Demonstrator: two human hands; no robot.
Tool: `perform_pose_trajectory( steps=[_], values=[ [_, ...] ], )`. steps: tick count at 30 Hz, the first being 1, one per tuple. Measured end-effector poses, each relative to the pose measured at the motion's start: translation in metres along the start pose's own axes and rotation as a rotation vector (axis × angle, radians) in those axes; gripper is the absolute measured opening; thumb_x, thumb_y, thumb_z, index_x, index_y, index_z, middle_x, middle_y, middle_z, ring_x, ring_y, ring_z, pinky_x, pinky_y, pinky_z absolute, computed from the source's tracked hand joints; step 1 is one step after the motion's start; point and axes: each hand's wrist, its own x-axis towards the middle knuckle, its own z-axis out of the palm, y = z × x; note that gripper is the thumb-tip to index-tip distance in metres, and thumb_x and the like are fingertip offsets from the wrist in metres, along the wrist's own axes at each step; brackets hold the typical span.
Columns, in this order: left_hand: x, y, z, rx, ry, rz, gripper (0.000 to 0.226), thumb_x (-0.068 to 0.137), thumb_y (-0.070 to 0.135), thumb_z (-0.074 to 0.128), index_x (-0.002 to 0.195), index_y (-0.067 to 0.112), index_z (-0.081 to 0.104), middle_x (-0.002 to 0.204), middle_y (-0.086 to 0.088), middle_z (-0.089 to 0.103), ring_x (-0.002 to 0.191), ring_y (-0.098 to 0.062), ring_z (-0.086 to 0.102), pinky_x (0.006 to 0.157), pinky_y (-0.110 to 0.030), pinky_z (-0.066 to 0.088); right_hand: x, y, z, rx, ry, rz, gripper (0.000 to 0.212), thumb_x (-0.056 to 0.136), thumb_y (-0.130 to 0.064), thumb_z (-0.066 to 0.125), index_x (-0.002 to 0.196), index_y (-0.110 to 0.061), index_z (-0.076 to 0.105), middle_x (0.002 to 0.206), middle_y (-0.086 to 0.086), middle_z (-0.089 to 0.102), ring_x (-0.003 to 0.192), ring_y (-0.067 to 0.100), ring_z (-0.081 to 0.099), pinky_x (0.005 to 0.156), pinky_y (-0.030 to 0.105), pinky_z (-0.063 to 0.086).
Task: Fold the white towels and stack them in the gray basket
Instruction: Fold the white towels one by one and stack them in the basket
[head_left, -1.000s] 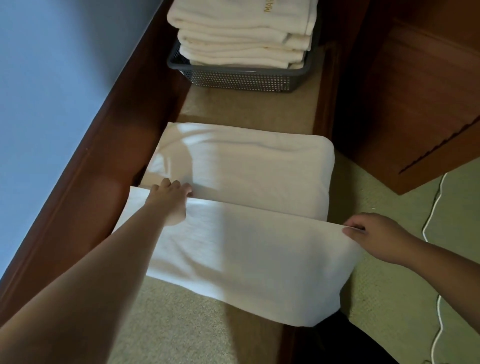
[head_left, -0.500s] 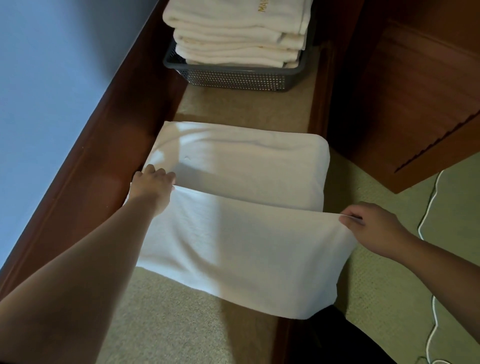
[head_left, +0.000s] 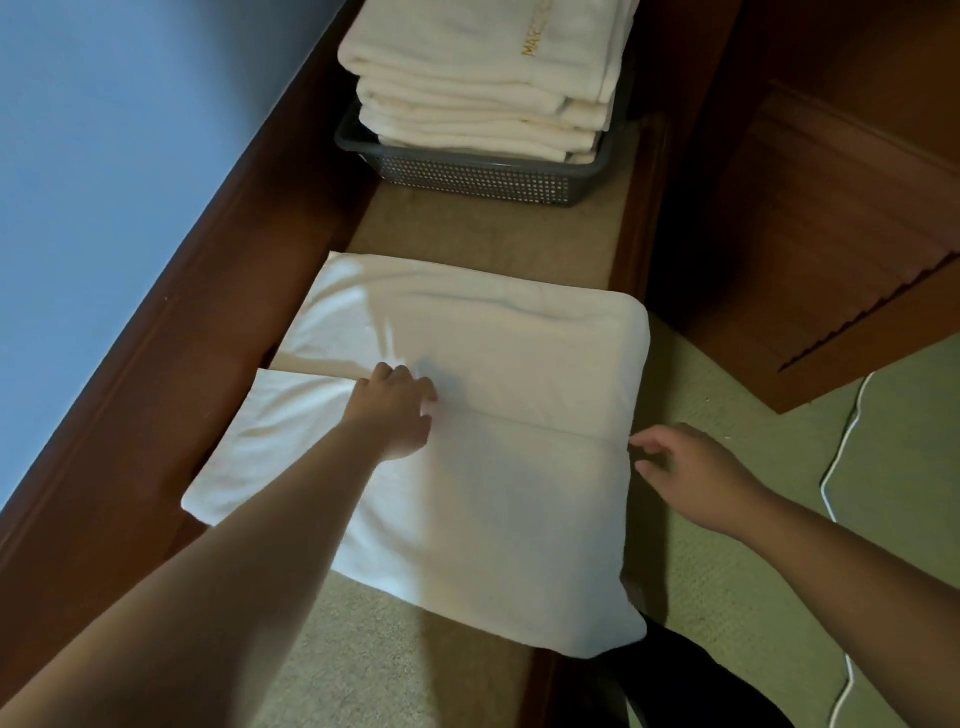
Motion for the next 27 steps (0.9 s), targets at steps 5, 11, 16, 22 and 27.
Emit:
perform_pose_trajectory(
  steps=[5, 11, 16, 22, 27],
  values=[
    [0.041, 0.037, -0.022, -0.051, 0.036, 0.032, 0.046, 0.099, 0.045, 0.056, 0.143, 0.036, 0.049, 0.141, -0.001, 0.052, 0.132, -0.027, 0.042, 0.104, -0.044, 0.040, 0.038, -0.037, -0.023, 0.052, 0.044, -0.058, 0.049, 0.102, -0.029, 0.062, 0.148, -0.029, 0.047, 0.146, -0.004, 0.046, 0.130, 0.019, 0.052, 0.102, 0.038, 0.052],
    [0.123, 0.066, -0.064, 0.017, 0.105, 0.053, 0.057, 0.103, 0.042, 0.054, 0.156, 0.036, 0.034, 0.157, 0.002, 0.043, 0.144, -0.027, 0.035, 0.108, -0.045, 0.040, 0.118, -0.058, -0.065, -0.060, 0.175, -0.038, 0.062, 0.104, -0.026, 0.058, 0.159, -0.023, 0.031, 0.158, 0.002, 0.035, 0.140, 0.027, 0.047, 0.106, 0.044, 0.052],
    [0.182, 0.079, -0.083, 0.124, 0.014, 0.046, 0.061, 0.100, 0.032, 0.060, 0.155, 0.030, 0.034, 0.158, -0.003, 0.039, 0.146, -0.029, 0.031, 0.109, -0.046, 0.038, 0.171, -0.047, -0.083, -0.118, 0.094, 0.060, 0.069, 0.099, -0.032, 0.065, 0.158, -0.021, 0.030, 0.153, 0.009, 0.037, 0.134, 0.031, 0.049, 0.103, 0.049, 0.052],
    [0.210, 0.075, -0.101, 0.142, -0.085, 0.089, 0.060, 0.090, 0.043, 0.072, 0.143, 0.029, 0.046, 0.146, -0.006, 0.048, 0.137, -0.030, 0.038, 0.104, -0.048, 0.039, 0.200, -0.037, -0.096, -0.155, -0.058, 0.069, 0.059, 0.084, -0.045, 0.079, 0.127, -0.030, 0.042, 0.123, 0.003, 0.035, 0.121, 0.028, 0.045, 0.091, 0.040, 0.049],
    [0.205, 0.063, -0.115, 0.253, -0.275, 0.098, 0.052, 0.091, 0.062, 0.062, 0.134, 0.034, 0.061, 0.145, -0.004, 0.052, 0.147, -0.031, 0.024, 0.115, -0.050, 0.027, 0.201, -0.053, -0.109, -0.390, -0.072, -0.100, 0.030, 0.083, -0.042, 0.073, 0.096, -0.033, 0.047, 0.102, -0.006, 0.036, 0.106, 0.020, 0.040, 0.089, 0.039, 0.041]
  ],
)
